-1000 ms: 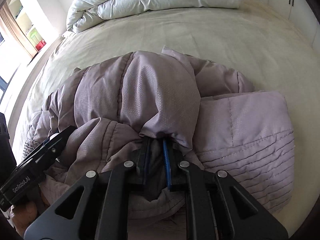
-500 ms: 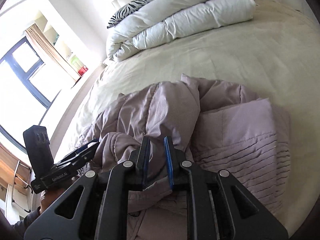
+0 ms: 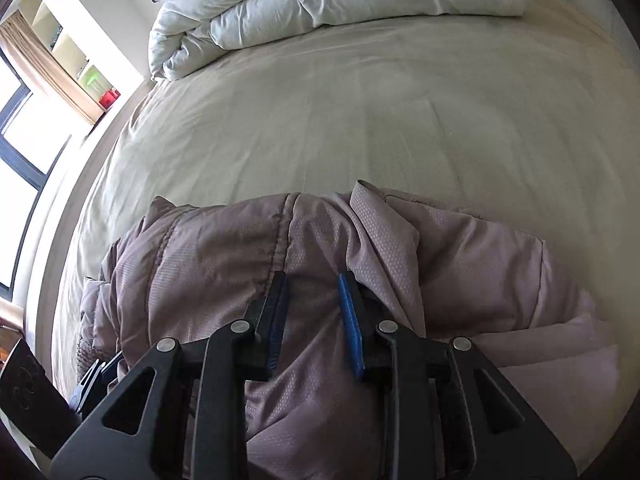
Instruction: Fold large clothes
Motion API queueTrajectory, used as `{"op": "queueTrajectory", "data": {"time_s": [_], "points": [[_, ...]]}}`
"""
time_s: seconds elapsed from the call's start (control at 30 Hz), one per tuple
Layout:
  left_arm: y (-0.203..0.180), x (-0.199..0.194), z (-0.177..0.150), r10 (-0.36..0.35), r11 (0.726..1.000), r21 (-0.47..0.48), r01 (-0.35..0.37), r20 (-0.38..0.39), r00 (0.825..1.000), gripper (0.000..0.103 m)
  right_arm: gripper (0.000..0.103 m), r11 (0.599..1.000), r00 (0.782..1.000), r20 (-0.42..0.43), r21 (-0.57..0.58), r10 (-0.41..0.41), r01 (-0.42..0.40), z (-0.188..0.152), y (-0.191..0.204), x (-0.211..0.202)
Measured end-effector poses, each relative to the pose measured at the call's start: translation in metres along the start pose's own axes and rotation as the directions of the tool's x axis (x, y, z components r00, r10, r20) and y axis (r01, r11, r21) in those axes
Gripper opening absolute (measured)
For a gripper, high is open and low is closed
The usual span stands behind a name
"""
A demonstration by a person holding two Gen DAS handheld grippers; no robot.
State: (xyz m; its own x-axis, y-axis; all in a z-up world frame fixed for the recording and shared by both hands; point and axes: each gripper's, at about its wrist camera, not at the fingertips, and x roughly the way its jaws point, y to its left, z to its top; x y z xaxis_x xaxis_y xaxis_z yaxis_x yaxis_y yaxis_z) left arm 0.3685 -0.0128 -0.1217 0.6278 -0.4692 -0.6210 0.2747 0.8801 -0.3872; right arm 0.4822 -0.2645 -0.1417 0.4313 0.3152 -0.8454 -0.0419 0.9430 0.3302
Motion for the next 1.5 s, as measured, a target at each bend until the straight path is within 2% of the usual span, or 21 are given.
{"op": "queueTrajectory", "data": {"time_s": [0.13,0.23,0.3,0.37,0.4,0.5,0.57,0.63,0.73,0.8,0.87,0.93,0.97,1.03,1.07,1.17,1.23,1.3,1.37,1.43,1.5], "points": [[0.001,0.000,0.000,-0.013,1.000,-0.005,0.013,0.005,1.000,0.082,0.025,0.996,0.998,0.067,-0.081,-0.020,0.026,-0.015,0.003,0.009],[0.001,-0.014,0.003,-0.030,0.999,-0.020,0.031,0.032,0.999,0.082,0.025,0.999,1.000,0.005,-0.033,-0.010,0.010,-0.004,0.003,-0.001],[-0.002,-0.030,0.004,-0.023,0.999,-0.025,0.025,0.064,0.998,0.082,0.026,0.999,0.998,0.050,-0.016,0.038,-0.038,0.006,0.011,-0.028],[-0.003,-0.048,0.003,-0.017,0.998,-0.050,0.022,0.111,0.994,0.082,0.026,0.994,0.989,0.119,-0.060,0.093,-0.087,0.012,0.028,-0.055],[-0.003,-0.057,0.002,-0.021,0.998,-0.062,0.029,0.138,0.990,0.082,0.026,0.991,0.986,0.121,-0.079,0.115,-0.106,0.017,0.039,-0.062],[0.002,-0.079,-0.003,-0.008,0.995,-0.094,0.029,0.212,0.977,0.083,0.026,0.976,0.988,0.026,-0.159,0.153,-0.147,0.025,0.081,-0.050],[0.009,-0.089,-0.008,0.007,0.992,-0.121,0.023,0.240,0.971,0.083,0.026,0.961,0.994,-0.020,-0.253,0.110,-0.111,0.020,0.114,-0.032],[0.018,-0.097,-0.014,0.022,0.990,-0.140,0.016,0.267,0.963,0.083,0.026,0.950,0.992,-0.080,-0.290,0.097,-0.116,0.012,0.135,-0.005],[0.040,-0.096,-0.020,0.027,0.977,-0.210,0.029,0.258,0.966,0.083,0.029,0.960,0.995,-0.091,-0.269,0.051,-0.074,0.004,0.133,0.031],[0.050,-0.092,-0.022,0.010,0.968,-0.246,0.057,0.262,0.965,0.083,0.029,0.966,0.991,-0.079,-0.225,0.111,-0.126,0.000,0.117,0.042],[0.050,-0.091,-0.023,0.013,0.968,-0.245,0.053,0.260,0.966,0.083,0.029,0.967,0.985,-0.083,-0.193,0.151,-0.165,0.002,0.109,0.037],[0.049,-0.093,-0.022,0.006,0.969,-0.241,0.057,0.252,0.968,0.083,0.030,0.975,0.992,-0.064,-0.191,0.106,-0.116,0.006,0.111,0.016],[0.048,-0.095,-0.022,-0.003,0.967,-0.246,0.065,0.248,0.969,0.083,0.030,0.976,0.996,-0.021,-0.195,0.092,-0.095,0.002,0.113,-0.002],[0.049,-0.107,-0.025,-0.010,0.961,-0.265,0.078,0.246,0.969,0.083,0.030,0.968,0.985,0.054,-0.202,0.166,-0.152,-0.008,0.114,-0.047],[0.048,-0.114,-0.027,-0.019,0.958,-0.272,0.089,0.247,0.969,0.083,0.030,0.962,0.979,0.070,-0.211,0.193,-0.174,-0.016,0.114,-0.066],[0.041,-0.138,-0.033,-0.024,0.962,-0.258,0.093,0.260,0.965,0.083,0.030,0.951,0.984,0.058,-0.273,0.166,-0.144,-0.056,0.120,-0.098],[0.033,-0.152,-0.036,-0.028,0.966,-0.242,0.093,0.260,0.965,0.083,0.030,0.953,0.993,-0.008,-0.278,0.119,-0.117,-0.080,0.118,-0.087],[0.023,-0.162,-0.041,-0.024,0.973,-0.217,0.079,0.243,0.970,0.083,0.030,0.950,0.996,-0.087,-0.307,0.027,-0.052,-0.111,0.110,-0.049],[0.013,-0.173,-0.048,-0.017,0.982,-0.182,0.057,0.215,0.977,0.083,0.030,0.935,0.998,-0.043,-0.352,0.036,-0.049,-0.130,0.103,-0.033],[0.003,-0.189,-0.059,-0.015,0.988,-0.146,0.044,0.197,0.980,0.083,0.030,0.956,0.998,-0.027,-0.286,0.063,-0.068,-0.127,0.097,-0.044],[-0.002,-0.209,-0.074,-0.007,0.992,-0.119,0.031,0.192,0.981,0.085,0.030,0.973,0.997,0.045,-0.223,0.065,-0.053,-0.128,0.094,-0.074]]}}
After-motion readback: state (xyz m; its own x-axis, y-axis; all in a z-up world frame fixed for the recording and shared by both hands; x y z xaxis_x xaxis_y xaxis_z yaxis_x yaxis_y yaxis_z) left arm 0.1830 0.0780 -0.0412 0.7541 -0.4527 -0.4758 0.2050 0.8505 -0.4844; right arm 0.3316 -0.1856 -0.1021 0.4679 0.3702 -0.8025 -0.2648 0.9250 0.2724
